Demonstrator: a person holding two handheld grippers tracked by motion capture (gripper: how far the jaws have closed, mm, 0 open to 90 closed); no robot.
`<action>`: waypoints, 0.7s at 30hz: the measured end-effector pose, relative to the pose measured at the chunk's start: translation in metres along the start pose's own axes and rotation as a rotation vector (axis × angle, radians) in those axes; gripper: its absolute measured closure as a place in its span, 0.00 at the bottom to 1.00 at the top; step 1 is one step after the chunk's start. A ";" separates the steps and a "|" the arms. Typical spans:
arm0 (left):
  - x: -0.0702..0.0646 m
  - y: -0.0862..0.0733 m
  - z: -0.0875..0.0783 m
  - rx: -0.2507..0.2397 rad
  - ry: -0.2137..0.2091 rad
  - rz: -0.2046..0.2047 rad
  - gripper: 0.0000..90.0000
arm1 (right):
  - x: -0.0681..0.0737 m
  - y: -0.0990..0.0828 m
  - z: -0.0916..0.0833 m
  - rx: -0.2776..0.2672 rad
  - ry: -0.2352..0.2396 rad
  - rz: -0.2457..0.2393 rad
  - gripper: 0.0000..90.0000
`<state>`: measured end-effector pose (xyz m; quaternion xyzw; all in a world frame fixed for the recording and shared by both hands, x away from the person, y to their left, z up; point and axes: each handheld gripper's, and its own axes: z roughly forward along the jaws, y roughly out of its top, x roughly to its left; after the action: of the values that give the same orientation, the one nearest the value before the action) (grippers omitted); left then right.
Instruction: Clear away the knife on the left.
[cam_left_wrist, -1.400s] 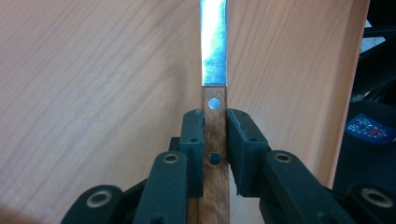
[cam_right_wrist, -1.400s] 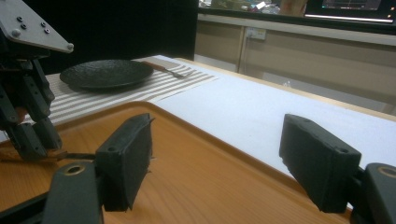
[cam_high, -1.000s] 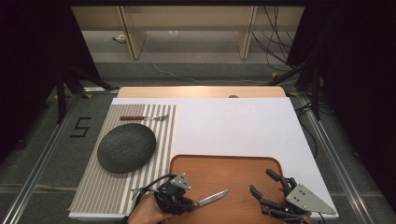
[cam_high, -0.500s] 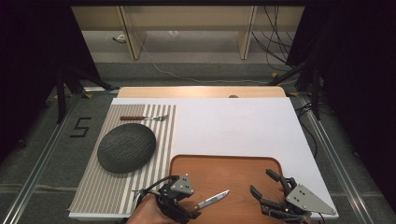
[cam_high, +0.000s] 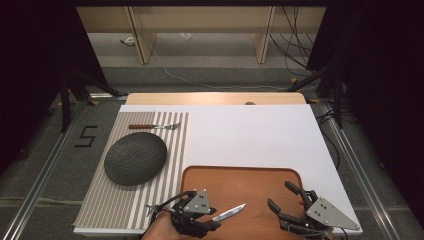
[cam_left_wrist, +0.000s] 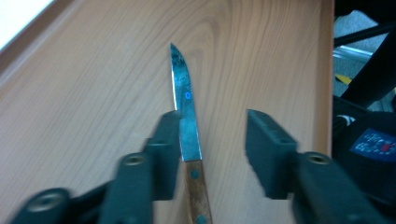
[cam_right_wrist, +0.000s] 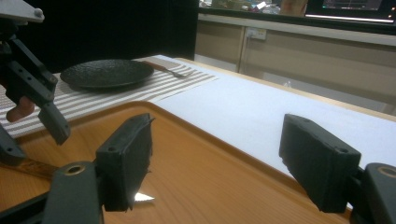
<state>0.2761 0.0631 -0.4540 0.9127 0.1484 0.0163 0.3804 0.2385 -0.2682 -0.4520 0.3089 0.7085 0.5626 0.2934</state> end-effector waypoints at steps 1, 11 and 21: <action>0.001 0.000 0.003 0.012 0.005 0.003 0.72 | 0.000 0.000 0.000 0.003 0.001 -0.001 0.30; -0.003 0.002 0.023 0.073 -0.017 0.043 0.98 | 0.000 0.000 0.000 0.000 0.000 0.000 0.30; -0.003 -0.001 0.033 0.110 -0.007 0.024 1.00 | 0.000 0.000 0.000 0.000 0.001 -0.001 0.30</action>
<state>0.2780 0.0398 -0.4779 0.9340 0.1369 0.0095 0.3298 0.2385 -0.2684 -0.4520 0.3081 0.7088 0.5627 0.2932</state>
